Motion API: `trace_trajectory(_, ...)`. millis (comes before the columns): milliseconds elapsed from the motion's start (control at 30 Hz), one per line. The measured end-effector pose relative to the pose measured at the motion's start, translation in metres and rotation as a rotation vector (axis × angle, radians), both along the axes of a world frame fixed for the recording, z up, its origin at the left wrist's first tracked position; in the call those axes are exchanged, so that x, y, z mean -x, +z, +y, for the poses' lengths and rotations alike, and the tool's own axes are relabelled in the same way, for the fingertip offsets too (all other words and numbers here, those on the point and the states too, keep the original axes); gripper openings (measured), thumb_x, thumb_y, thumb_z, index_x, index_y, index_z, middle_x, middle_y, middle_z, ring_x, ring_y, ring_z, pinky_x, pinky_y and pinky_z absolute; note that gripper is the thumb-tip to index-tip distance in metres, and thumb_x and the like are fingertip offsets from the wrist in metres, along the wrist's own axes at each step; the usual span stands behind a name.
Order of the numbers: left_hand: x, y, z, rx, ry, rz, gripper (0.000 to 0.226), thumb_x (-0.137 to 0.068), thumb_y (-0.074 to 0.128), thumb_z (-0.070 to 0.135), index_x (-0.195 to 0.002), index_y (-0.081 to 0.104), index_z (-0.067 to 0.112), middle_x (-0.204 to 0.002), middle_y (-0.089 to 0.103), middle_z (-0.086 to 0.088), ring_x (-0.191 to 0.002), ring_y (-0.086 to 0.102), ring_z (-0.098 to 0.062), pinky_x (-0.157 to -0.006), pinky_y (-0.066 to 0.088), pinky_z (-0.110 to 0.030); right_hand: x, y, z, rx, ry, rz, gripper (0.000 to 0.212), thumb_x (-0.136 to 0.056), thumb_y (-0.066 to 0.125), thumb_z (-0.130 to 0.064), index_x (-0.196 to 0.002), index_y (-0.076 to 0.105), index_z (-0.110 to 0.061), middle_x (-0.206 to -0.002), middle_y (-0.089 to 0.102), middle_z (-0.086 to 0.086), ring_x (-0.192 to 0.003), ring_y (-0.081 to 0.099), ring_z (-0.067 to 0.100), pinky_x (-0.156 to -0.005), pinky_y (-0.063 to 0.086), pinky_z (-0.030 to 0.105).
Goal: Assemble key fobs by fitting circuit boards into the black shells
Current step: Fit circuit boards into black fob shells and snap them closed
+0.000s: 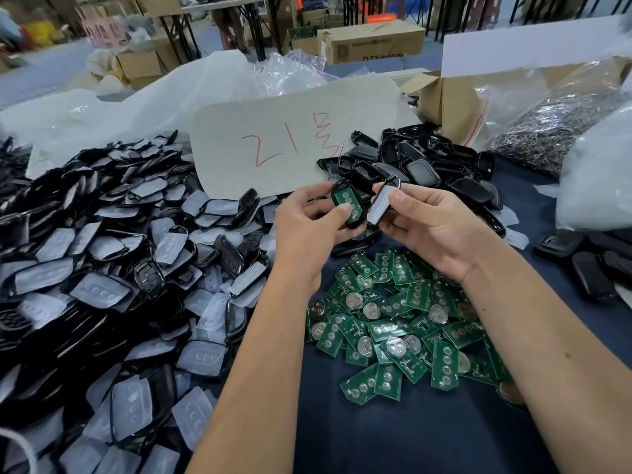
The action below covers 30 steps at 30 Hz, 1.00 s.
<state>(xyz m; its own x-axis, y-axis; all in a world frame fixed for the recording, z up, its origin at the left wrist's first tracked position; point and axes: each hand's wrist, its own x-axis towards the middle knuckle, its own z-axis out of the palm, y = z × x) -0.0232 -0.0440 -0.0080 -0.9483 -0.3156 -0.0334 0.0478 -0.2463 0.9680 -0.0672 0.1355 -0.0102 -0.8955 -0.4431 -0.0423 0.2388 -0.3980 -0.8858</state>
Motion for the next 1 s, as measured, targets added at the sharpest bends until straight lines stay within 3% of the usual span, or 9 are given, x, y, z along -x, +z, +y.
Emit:
trace_trajectory(167, 0.002, -0.005, 0.000, 0.049, 0.012, 0.013, 0.030, -0.089, 0.075, -0.006, -0.114, 0.064, 0.007, -0.108, 0.072, -0.024, -0.083, 0.079, -0.028, -0.071, 0.065, -0.036, -0.003, 0.002, -0.004, -0.063, -0.042, 0.032, 0.027, -0.078, 0.074, -0.018, -0.102, 0.076, -0.005, -0.095, 0.077, 0.009, -0.087, 0.070, 0.016, -0.085, 0.058, 0.029)
trace_trajectory(267, 0.002, -0.006, 0.000, 0.074, 0.028, 0.029, 0.026, -0.087, 0.077, -0.005, -0.109, 0.065, 0.004, -0.099, 0.075, -0.017, -0.083, 0.079, -0.027, -0.069, 0.065, -0.036, -0.003, 0.002, -0.006, -0.091, -0.086, 0.046, 0.030, -0.075, 0.076, -0.018, -0.101, 0.076, -0.003, -0.093, 0.076, 0.009, -0.082, 0.067, 0.015, -0.078, 0.057, 0.025)
trace_trajectory(500, 0.000, -0.008, 0.004, 0.312, 0.028, 0.083, 0.018, -0.083, 0.084, 0.005, -0.089, 0.072, 0.016, -0.085, 0.079, -0.006, -0.081, 0.079, -0.025, -0.069, 0.066, -0.042, -0.004, -0.001, -0.010, -0.192, -0.164, 0.048, 0.030, -0.067, 0.085, -0.023, -0.093, 0.082, -0.008, -0.087, 0.078, 0.008, -0.075, 0.069, 0.014, -0.071, 0.056, 0.024)
trace_trajectory(633, 0.000, -0.006, 0.009, 0.442, 0.024, 0.111, 0.013, -0.083, 0.086, 0.010, -0.086, 0.078, 0.020, -0.079, 0.078, 0.001, -0.077, 0.077, -0.015, -0.065, 0.064, -0.031, -0.004, -0.002, -0.014, -0.257, -0.248, 0.077, 0.022, -0.060, 0.089, -0.031, -0.078, 0.085, -0.019, -0.077, 0.077, 0.006, -0.066, 0.067, 0.013, -0.066, 0.056, 0.026)
trace_trajectory(767, -0.001, -0.006, 0.009, 0.535, -0.041, 0.139, 0.018, -0.090, 0.078, 0.010, -0.089, 0.081, 0.028, -0.083, 0.079, 0.008, -0.085, 0.076, -0.010, -0.079, 0.065, -0.040, -0.004, -0.005, -0.016, -0.342, -0.332, 0.129, 0.044, -0.052, 0.093, -0.046, -0.083, 0.085, -0.016, -0.083, 0.079, 0.015, -0.071, 0.067, 0.020, -0.067, 0.055, 0.030)
trace_trajectory(833, -0.004, -0.005, 0.010, 0.554, -0.073, 0.166, 0.018, -0.088, 0.080, 0.011, -0.094, 0.082, 0.028, -0.088, 0.080, 0.010, -0.088, 0.076, -0.007, -0.085, 0.064, -0.037, -0.004, -0.006, -0.017, -0.372, -0.376, 0.138, 0.049, -0.054, 0.094, -0.051, -0.085, 0.084, -0.014, -0.082, 0.078, 0.016, -0.068, 0.068, 0.020, -0.063, 0.054, 0.029)
trace_trajectory(933, -0.006, -0.005, 0.011, 0.556, -0.079, 0.167, 0.029, -0.079, 0.090, 0.015, -0.085, 0.076, 0.040, -0.084, 0.079, 0.012, -0.084, 0.076, -0.006, -0.082, 0.063, -0.029, -0.004, -0.008, -0.018, -0.433, -0.455, 0.158, 0.044, -0.061, 0.096, -0.051, -0.076, 0.082, -0.013, -0.070, 0.076, 0.010, -0.056, 0.068, 0.016, -0.055, 0.052, 0.026)
trace_trajectory(1000, -0.005, -0.007, 0.012, 0.508, -0.076, 0.128, 0.029, -0.078, 0.091, 0.012, -0.080, 0.075, 0.036, -0.077, 0.077, 0.006, -0.080, 0.077, -0.017, -0.078, 0.065, -0.038, -0.005, -0.010, -0.019, -0.522, -0.498, 0.190, 0.050, -0.059, 0.093, -0.060, -0.069, 0.077, -0.014, -0.065, 0.075, 0.008, -0.055, 0.069, 0.017, -0.058, 0.055, 0.031)
